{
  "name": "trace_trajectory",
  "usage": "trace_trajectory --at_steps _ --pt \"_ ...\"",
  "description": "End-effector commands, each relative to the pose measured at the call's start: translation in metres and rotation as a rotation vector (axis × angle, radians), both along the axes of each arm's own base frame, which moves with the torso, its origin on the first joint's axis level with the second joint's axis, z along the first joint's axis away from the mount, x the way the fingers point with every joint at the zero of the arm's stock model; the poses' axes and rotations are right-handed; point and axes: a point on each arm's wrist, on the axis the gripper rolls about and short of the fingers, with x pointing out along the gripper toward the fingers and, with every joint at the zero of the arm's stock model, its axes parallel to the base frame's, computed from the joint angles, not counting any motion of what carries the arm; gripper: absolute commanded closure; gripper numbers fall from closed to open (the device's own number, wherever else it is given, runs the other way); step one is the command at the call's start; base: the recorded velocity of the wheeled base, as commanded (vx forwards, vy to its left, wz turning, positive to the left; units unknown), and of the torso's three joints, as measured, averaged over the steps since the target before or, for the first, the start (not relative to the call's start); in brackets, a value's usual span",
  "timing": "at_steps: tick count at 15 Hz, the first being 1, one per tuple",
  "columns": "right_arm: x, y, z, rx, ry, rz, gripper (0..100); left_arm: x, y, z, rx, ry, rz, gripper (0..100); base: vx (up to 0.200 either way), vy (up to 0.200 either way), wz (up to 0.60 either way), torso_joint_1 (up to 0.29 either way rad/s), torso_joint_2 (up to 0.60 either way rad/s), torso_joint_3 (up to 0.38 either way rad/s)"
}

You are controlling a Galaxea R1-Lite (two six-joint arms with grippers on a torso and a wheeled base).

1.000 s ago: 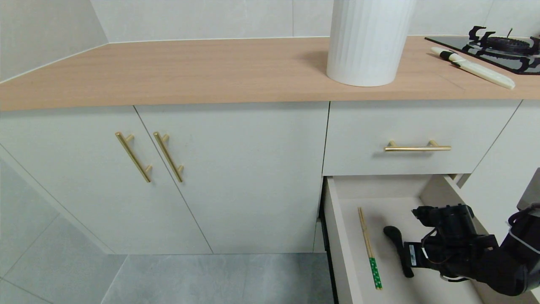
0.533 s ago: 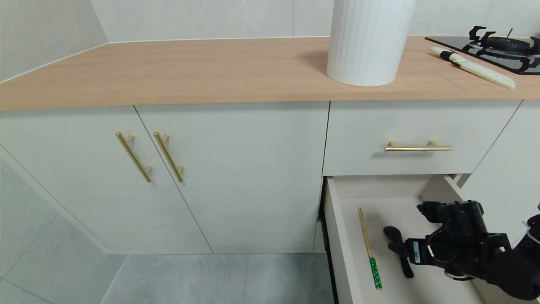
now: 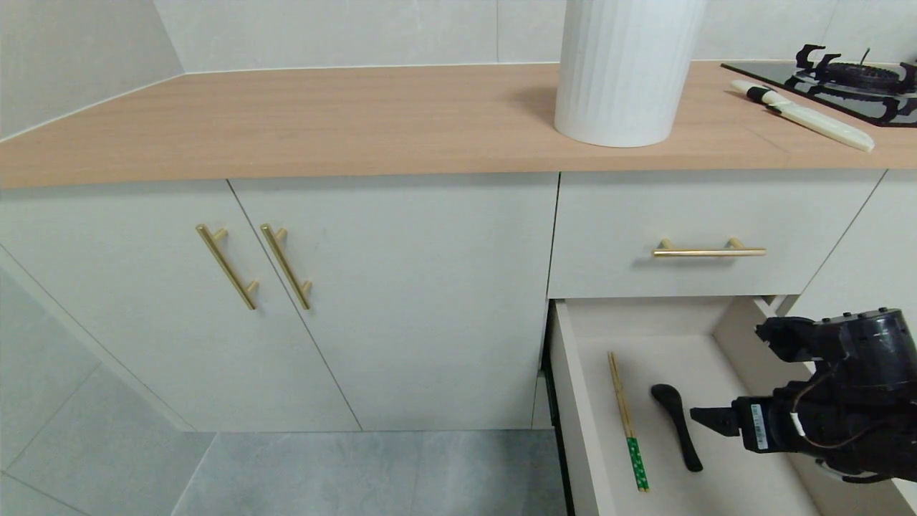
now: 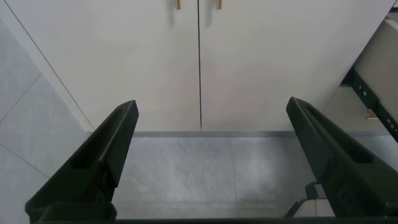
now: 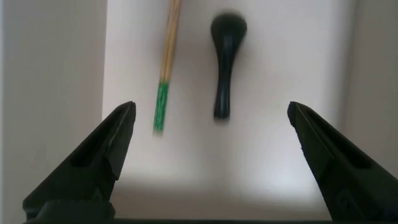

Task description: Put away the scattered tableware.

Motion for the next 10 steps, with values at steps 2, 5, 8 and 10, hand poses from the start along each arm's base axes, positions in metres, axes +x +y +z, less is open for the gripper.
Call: trace_trajectory --at_steps 2,5,8,10 --pt "-0.042 0.007 0.044 0.0 -0.106 0.06 0 0.0 0.0 0.0 0.0 0.001 0.001 0 0.0 0.0 0.0 0.0 0.0 0.0" --pt "-0.058 0.002 0.053 -0.001 -0.127 0.063 0 0.0 0.0 0.0 0.002 0.001 0.001 0 0.0 0.0 0.0 0.0 0.0 0.0" --pt "-0.062 0.001 0.054 -0.003 -0.121 0.063 0 0.0 0.0 0.0 0.002 0.001 0.001 0 0.0 0.0 0.0 0.0 0.0 0.0" --pt "-0.064 0.0 0.054 -0.01 -0.111 0.067 0 0.0 0.0 0.0 0.002 0.001 0.001 0 -0.2 0.0 0.0 0.002 0.0 0.005"
